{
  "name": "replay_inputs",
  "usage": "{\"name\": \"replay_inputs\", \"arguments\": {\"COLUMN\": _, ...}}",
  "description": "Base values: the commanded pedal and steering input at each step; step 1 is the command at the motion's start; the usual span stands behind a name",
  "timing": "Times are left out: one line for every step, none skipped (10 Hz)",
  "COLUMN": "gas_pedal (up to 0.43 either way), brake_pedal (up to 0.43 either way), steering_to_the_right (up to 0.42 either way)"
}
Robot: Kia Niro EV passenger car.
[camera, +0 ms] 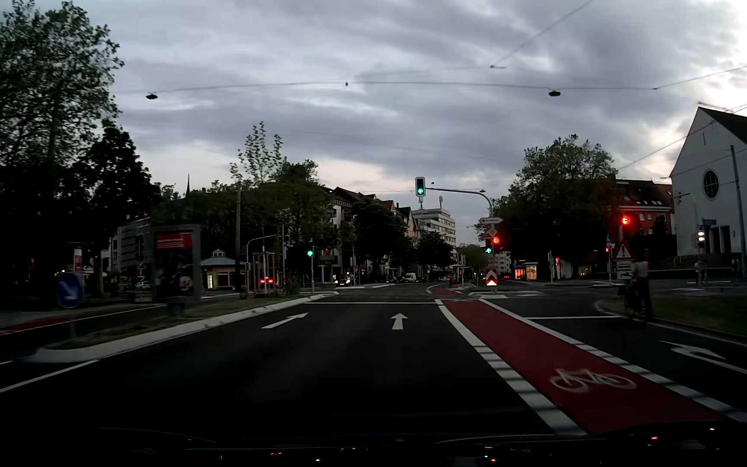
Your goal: Follow the waypoints while adhering to traffic rules and regulations
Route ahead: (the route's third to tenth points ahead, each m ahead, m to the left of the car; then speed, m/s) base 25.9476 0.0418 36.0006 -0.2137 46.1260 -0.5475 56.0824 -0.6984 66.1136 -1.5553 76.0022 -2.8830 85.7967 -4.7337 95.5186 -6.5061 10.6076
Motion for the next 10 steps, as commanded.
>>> {"name": "replay_inputs", "arguments": {"gas_pedal": 0.169, "brake_pedal": 0.0, "steering_to_the_right": 0.006}}
{"name": "replay_inputs", "arguments": {"gas_pedal": 0.169, "brake_pedal": 0.0, "steering_to_the_right": 0.007}}
{"name": "replay_inputs", "arguments": {"gas_pedal": 0.169, "brake_pedal": 0.0, "steering_to_the_right": 0.006}}
{"name": "replay_inputs", "arguments": {"gas_pedal": 0.169, "brake_pedal": 0.0, "steering_to_the_right": 0.007}}
{"name": "replay_inputs", "arguments": {"gas_pedal": 0.169, "brake_pedal": 0.0, "steering_to_the_right": 0.007}}
{"name": "replay_inputs", "arguments": {"gas_pedal": 0.169, "brake_pedal": 0.0, "steering_to_the_right": 0.007}}
{"name": "replay_inputs", "arguments": {"gas_pedal": 0.169, "brake_pedal": 0.0, "steering_to_the_right": 0.007}}
{"name": "replay_inputs", "arguments": {"gas_pedal": 0.169, "brake_pedal": 0.0, "steering_to_the_right": 0.007}}
{"name": "replay_inputs", "arguments": {"gas_pedal": 0.169, "brake_pedal": 0.0, "steering_to_the_right": 0.007}}
{"name": "replay_inputs", "arguments": {"gas_pedal": 0.157, "brake_pedal": 0.0, "steering_to_the_right": 0.007}}
